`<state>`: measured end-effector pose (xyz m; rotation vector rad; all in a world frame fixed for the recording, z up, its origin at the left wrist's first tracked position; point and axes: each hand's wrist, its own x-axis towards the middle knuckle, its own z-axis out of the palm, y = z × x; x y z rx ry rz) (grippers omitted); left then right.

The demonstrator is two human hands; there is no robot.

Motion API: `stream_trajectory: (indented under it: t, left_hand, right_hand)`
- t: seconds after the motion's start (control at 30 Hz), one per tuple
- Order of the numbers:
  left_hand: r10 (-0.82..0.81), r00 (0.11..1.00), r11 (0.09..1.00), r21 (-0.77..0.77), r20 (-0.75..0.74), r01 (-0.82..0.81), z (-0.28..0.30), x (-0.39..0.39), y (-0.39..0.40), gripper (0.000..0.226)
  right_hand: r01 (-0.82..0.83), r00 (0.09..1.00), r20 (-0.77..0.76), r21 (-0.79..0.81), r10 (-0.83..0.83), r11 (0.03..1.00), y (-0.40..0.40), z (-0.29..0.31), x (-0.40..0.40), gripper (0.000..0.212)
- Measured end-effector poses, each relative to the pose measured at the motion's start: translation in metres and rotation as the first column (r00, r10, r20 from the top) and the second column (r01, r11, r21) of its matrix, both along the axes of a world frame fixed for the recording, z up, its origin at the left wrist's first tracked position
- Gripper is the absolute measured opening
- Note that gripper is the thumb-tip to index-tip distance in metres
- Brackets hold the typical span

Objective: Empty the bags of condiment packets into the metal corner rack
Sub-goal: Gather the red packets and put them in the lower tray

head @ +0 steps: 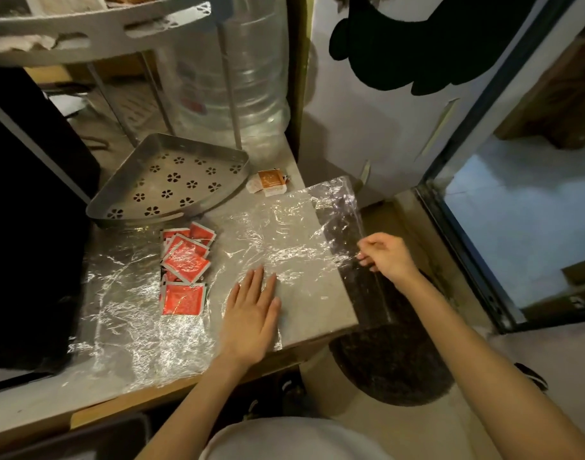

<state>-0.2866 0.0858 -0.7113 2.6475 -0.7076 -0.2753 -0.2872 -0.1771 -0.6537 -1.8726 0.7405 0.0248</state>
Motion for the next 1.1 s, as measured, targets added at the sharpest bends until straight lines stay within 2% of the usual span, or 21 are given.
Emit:
stream_trajectory:
  t: [0.1, 0.17, 0.2, 0.27, 0.33, 0.4, 0.43, 0.5, 0.57, 0.7, 0.8, 0.87, 0.97, 1.1]
  left_hand:
    - [-0.016, 1.0, 0.999, 0.041, 0.009, 0.015, 0.001, -0.001, -0.001, 0.077]
    - [-0.014, 1.0, 0.999, 0.043, 0.009, 0.014, -0.001, 0.0, -0.002, 0.079]
    - [-0.013, 1.0, 0.999, 0.033, -0.006, 0.013, -0.001, 0.001, -0.002, 0.079]
    - [-0.002, 0.997, 0.999, -0.047, -0.08, -0.001, 0.0, 0.005, -0.003, 0.08]
    - [0.029, 0.966, 0.969, -0.229, -0.256, -0.089, 0.012, 0.012, -0.002, 0.074]
    - [0.034, 0.894, 0.877, -0.416, -0.447, -0.242, 0.028, 0.019, 0.001, 0.049]
    - [0.047, 0.868, 0.812, -0.487, -0.494, -0.321, 0.037, 0.022, 0.004, 0.038]
    - [0.117, 0.854, 0.679, -0.587, -0.506, -0.441, 0.05, 0.027, 0.013, 0.027]
    - [0.236, 0.859, 0.61, -0.619, -0.454, -0.495, 0.061, 0.03, 0.024, 0.023]
    - [0.486, 0.815, 0.605, -0.551, -0.316, -0.574, 0.064, 0.035, 0.051, 0.03]
    - [0.622, 0.759, 0.648, -0.416, -0.195, -0.638, 0.055, 0.033, 0.069, 0.046]
    - [0.689, 0.707, 0.638, -0.331, -0.159, -0.696, 0.05, 0.03, 0.077, 0.056]
    - [0.758, 0.636, 0.605, -0.208, -0.147, -0.769, 0.042, 0.028, 0.081, 0.066]
    - [0.789, 0.602, 0.586, -0.143, -0.12, -0.797, 0.039, 0.03, 0.078, 0.056]
  right_hand:
    - [-0.076, 0.997, -0.024, -0.165, 0.073, 0.983, -0.004, -0.003, 0.005, 0.013]
    - [-0.099, 0.99, -0.122, -0.288, 0.066, 0.953, -0.003, -0.004, 0.009, 0.013]
    - [-0.095, 0.986, -0.159, -0.332, 0.044, 0.938, -0.002, -0.005, 0.012, 0.021]
    - [-0.103, 0.986, -0.16, -0.43, 0.036, 0.897, 0.008, -0.001, 0.017, 0.04]
    - [-0.131, 0.991, -0.092, -0.544, 0.097, 0.829, 0.023, 0.006, 0.024, 0.046]
    - [-0.185, 0.977, -0.029, -0.603, 0.211, 0.776, 0.042, 0.013, 0.035, 0.045]
    - [-0.228, 0.96, -0.015, -0.616, 0.278, 0.754, 0.052, 0.016, 0.041, 0.044]
    - [-0.335, 0.909, -0.012, -0.616, 0.416, 0.713, 0.073, 0.02, 0.056, 0.042]
    - [-0.433, 0.85, -0.002, -0.572, 0.527, 0.696, 0.093, 0.024, 0.069, 0.042]
    - [-0.626, 0.716, -0.029, -0.47, 0.698, 0.623, 0.13, 0.026, 0.092, 0.049]
    - [-0.718, 0.617, -0.078, -0.462, 0.783, 0.52, 0.153, 0.028, 0.108, 0.059]
    - [-0.758, 0.566, -0.092, -0.45, 0.82, 0.472, 0.168, 0.028, 0.117, 0.065]
    - [-0.801, 0.518, -0.154, -0.432, 0.841, 0.414, 0.185, 0.023, 0.128, 0.073]
    - [-0.828, 0.506, -0.184, -0.377, 0.843, 0.415, 0.196, 0.013, 0.139, 0.068]
